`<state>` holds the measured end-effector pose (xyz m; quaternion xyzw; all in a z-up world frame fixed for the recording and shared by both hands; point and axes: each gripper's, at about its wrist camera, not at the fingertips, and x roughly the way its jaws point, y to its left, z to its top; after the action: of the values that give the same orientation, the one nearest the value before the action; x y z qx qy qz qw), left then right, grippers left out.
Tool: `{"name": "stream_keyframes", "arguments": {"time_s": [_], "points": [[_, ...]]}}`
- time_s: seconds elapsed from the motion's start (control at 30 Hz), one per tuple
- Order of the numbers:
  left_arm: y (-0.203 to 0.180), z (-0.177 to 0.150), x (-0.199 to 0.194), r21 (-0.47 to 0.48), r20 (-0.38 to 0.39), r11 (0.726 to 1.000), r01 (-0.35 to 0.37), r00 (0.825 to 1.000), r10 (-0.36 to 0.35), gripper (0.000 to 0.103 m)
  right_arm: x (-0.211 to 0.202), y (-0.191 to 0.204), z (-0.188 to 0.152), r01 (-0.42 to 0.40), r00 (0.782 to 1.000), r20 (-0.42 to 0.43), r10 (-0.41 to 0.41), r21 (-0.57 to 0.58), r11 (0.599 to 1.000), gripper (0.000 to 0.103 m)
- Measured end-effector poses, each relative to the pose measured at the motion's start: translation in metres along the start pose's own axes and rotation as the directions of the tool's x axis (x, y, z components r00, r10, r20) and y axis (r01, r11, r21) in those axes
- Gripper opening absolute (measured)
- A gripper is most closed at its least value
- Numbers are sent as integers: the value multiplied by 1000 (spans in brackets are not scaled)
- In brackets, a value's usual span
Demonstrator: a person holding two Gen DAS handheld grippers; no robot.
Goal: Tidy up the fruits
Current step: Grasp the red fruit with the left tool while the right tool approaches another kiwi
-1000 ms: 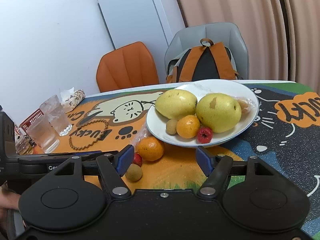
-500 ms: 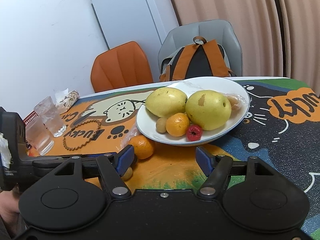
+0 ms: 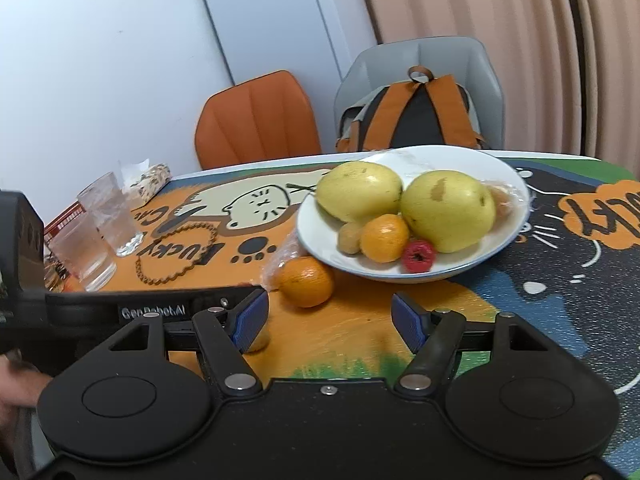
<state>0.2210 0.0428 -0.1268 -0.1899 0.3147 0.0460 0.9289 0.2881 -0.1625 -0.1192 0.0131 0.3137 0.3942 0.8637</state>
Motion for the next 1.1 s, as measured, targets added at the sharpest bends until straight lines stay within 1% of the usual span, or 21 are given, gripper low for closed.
{"name": "stream_keyframes", "arguments": {"time_s": [0.33,0.7,0.8,0.87,0.9,0.93,1.1], "points": [[15,-1,-20,-9,28,1000,-29,999,30,23,12,20,-7,-29,999,-39,26,-59,998,67],[32,-2,-40,-33,43,999,-42,998,43,23,28,40,-12,-55,995,-84,47,-89,995,57],[37,-2,-46,-42,50,998,-43,998,45,23,31,47,-10,-51,995,-89,42,-104,993,51],[38,-2,-50,-47,55,998,-42,998,44,23,34,51,-10,-48,994,-101,36,-115,992,39],[39,-1,-52,-47,57,998,-40,997,43,23,36,53,-10,-49,993,-108,36,-118,992,35],[39,-1,-53,-48,59,998,-39,997,41,23,38,55,-10,-54,992,-120,40,-120,991,26],[39,0,-58,-44,67,999,-31,997,34,23,34,60,-8,-58,993,-109,44,-128,990,25]]}}
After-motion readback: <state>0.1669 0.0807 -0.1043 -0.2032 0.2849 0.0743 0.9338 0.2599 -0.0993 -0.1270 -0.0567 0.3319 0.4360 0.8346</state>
